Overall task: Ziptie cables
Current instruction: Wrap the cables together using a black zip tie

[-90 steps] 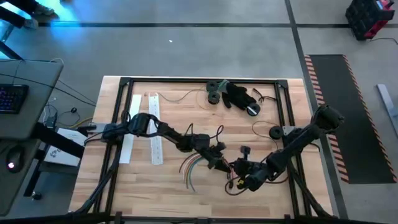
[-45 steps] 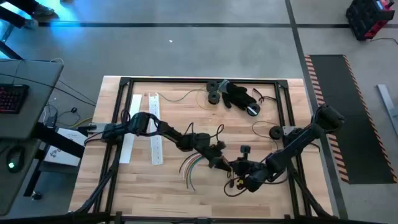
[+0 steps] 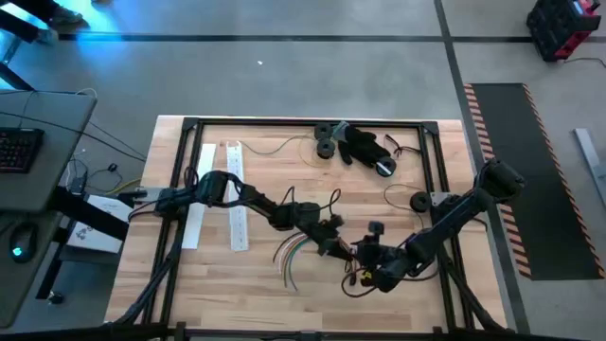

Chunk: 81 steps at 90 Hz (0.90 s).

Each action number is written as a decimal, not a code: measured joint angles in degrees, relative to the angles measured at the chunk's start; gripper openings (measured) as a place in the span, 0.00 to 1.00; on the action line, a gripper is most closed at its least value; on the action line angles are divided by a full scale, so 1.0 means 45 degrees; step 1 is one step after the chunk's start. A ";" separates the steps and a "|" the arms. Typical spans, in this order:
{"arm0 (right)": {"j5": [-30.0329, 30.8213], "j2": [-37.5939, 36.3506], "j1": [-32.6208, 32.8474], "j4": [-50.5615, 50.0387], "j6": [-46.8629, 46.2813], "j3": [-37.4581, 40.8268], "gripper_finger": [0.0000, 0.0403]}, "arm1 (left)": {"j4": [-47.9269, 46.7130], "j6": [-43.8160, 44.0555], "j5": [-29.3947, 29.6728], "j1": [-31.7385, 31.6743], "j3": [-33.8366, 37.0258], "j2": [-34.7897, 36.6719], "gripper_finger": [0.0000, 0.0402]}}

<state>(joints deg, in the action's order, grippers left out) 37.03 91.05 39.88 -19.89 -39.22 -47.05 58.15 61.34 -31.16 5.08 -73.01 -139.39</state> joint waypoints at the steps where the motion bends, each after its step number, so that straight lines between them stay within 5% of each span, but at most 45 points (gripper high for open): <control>1: -0.0014 0.0003 0.0000 -0.0072 -0.0171 0.0000 0.40 | 0.0003 0.0000 0.0000 0.0000 0.0000 0.0000 0.00; 16: -0.0043 0.0005 -0.0012 -0.0958 -0.2155 0.0019 0.38 | 0.0000 -0.0083 -0.0005 0.0000 0.0005 0.0000 0.00; 55: -0.0110 0.0826 -0.0026 0.0243 -0.1744 0.0019 0.02 | 0.0015 -0.0117 -0.0010 0.0029 0.0010 0.0000 0.00; 81: 0.0015 0.0840 0.0078 0.0162 -0.1087 -0.0328 0.00 | 0.0084 0.0369 0.0115 0.0023 0.0010 -0.0002 0.00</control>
<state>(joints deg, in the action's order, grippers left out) 37.10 94.83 40.23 -19.16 -44.11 -48.52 58.53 63.00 -30.64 5.18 -72.97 -139.40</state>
